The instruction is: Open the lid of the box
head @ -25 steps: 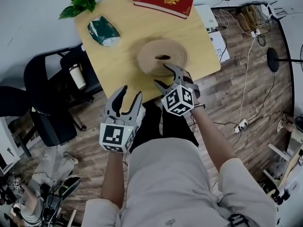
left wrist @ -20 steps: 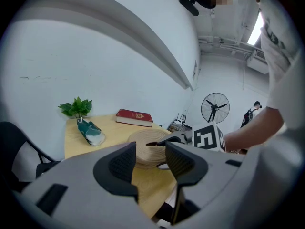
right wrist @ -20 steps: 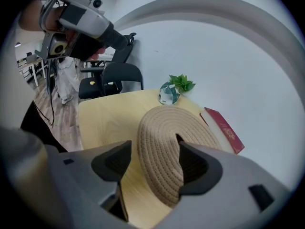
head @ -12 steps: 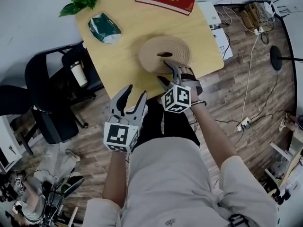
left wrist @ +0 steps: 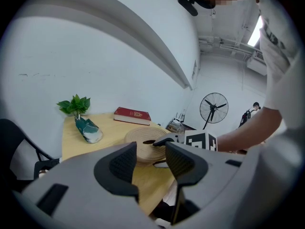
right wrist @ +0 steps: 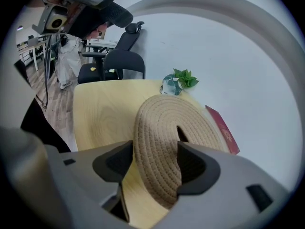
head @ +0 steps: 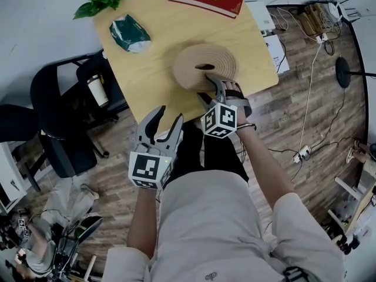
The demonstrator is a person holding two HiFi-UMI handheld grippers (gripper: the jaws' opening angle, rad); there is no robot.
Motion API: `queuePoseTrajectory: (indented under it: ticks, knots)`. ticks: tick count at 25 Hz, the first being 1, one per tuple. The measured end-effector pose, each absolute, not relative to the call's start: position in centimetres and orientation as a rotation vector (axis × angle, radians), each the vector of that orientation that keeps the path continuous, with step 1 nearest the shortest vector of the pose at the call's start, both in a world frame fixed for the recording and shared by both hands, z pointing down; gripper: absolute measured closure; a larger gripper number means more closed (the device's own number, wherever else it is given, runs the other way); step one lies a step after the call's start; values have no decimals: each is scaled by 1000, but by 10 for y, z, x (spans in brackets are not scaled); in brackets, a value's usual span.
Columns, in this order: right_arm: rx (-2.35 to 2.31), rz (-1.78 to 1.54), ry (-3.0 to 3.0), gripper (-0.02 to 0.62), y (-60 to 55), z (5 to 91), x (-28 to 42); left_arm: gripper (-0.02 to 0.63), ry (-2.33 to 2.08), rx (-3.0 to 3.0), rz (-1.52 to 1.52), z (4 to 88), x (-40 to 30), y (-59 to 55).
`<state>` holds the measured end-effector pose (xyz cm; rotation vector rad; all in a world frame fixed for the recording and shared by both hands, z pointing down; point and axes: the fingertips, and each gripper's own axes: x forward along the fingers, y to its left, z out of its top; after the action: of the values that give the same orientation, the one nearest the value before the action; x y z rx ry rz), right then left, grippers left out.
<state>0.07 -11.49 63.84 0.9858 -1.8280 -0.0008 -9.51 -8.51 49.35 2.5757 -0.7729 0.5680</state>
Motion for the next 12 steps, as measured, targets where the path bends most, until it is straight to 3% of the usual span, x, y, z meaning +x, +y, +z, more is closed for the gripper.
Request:
queuePoseTrajectory:
  ticks: [12]
  knots:
    - [982, -18, -1815, 327, -116, 637, 2, 433, -784, 2581, 568, 491, -97, -87]
